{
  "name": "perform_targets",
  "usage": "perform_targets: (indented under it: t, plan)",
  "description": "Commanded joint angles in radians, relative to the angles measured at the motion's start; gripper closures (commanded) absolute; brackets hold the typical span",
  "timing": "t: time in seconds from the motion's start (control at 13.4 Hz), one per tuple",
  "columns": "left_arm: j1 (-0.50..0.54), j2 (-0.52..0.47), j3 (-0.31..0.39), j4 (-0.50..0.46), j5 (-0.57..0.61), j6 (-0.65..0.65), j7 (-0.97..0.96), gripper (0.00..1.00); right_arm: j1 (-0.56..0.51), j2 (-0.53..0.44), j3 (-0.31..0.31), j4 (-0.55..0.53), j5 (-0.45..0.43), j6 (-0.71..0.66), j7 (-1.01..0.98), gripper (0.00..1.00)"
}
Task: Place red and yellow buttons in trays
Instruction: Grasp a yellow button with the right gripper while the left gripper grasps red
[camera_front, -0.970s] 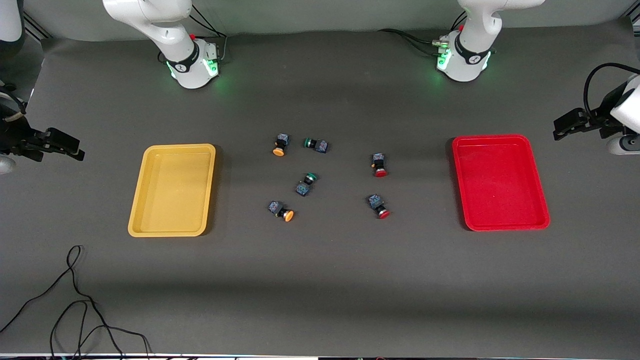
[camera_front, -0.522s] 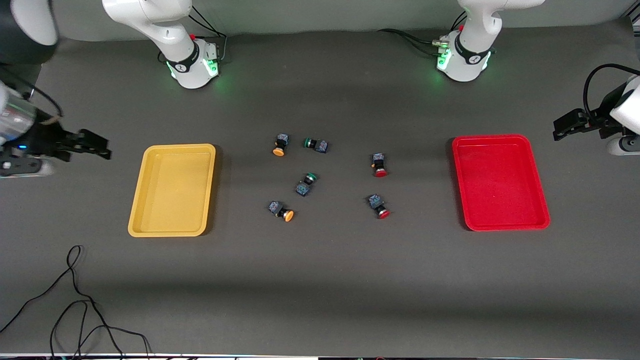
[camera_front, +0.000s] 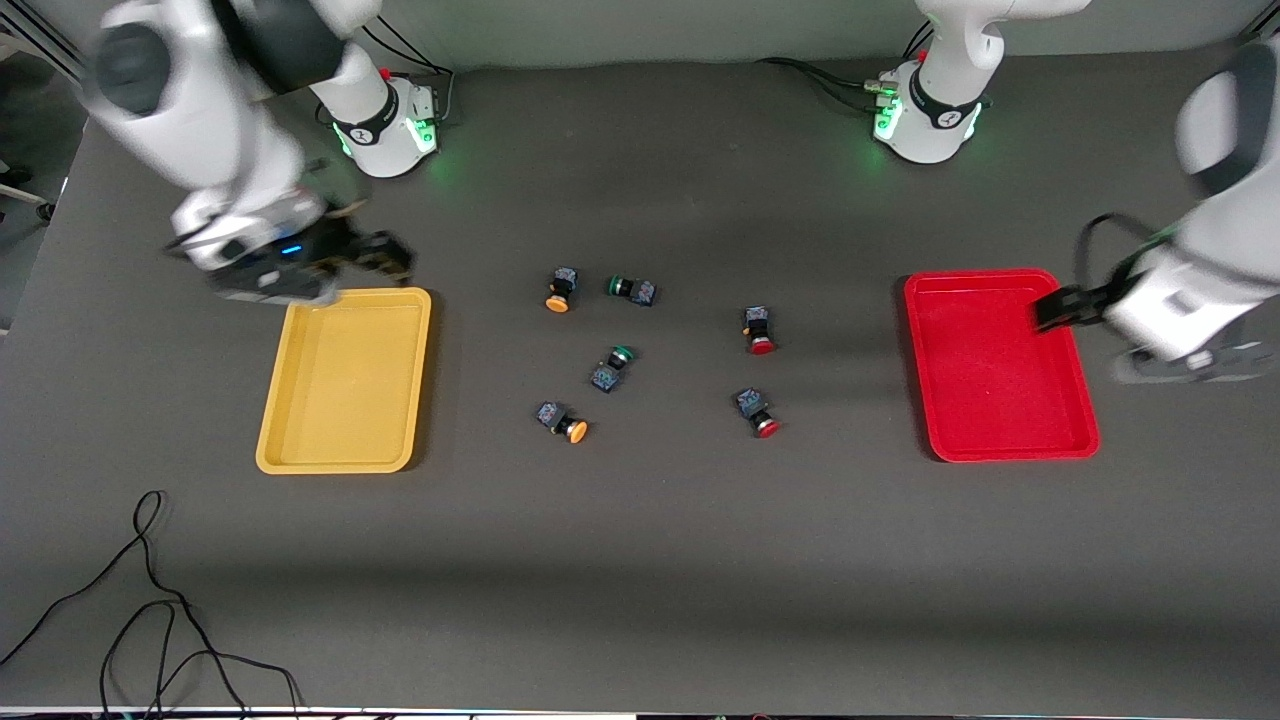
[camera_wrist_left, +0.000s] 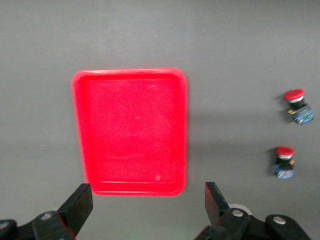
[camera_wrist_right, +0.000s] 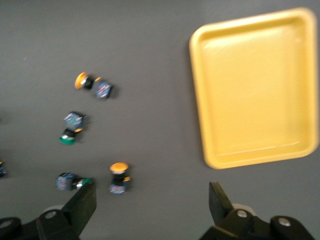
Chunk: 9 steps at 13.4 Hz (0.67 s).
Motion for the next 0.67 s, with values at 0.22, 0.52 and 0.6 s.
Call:
perform_targets:
  t: [0.22, 0.52, 0.6]
  plan:
    - [-0.092, 0.188, -0.141, 0.018, -0.04, 0.067, -0.167, 0.0, 0.297, 0.027, -0.011, -0.149, 0.003, 0.221, 0.434, 0.0]
    - [-0.218, 0.306, -0.141, -0.045, -0.041, 0.239, -0.413, 0.0, 0.347, 0.041, -0.01, -0.184, -0.009, 0.247, 0.452, 0.0]
    - [-0.23, 0.318, -0.141, -0.086, -0.041, 0.308, -0.439, 0.0, 0.371, 0.056, -0.01, -0.21, -0.009, 0.282, 0.452, 0.0]
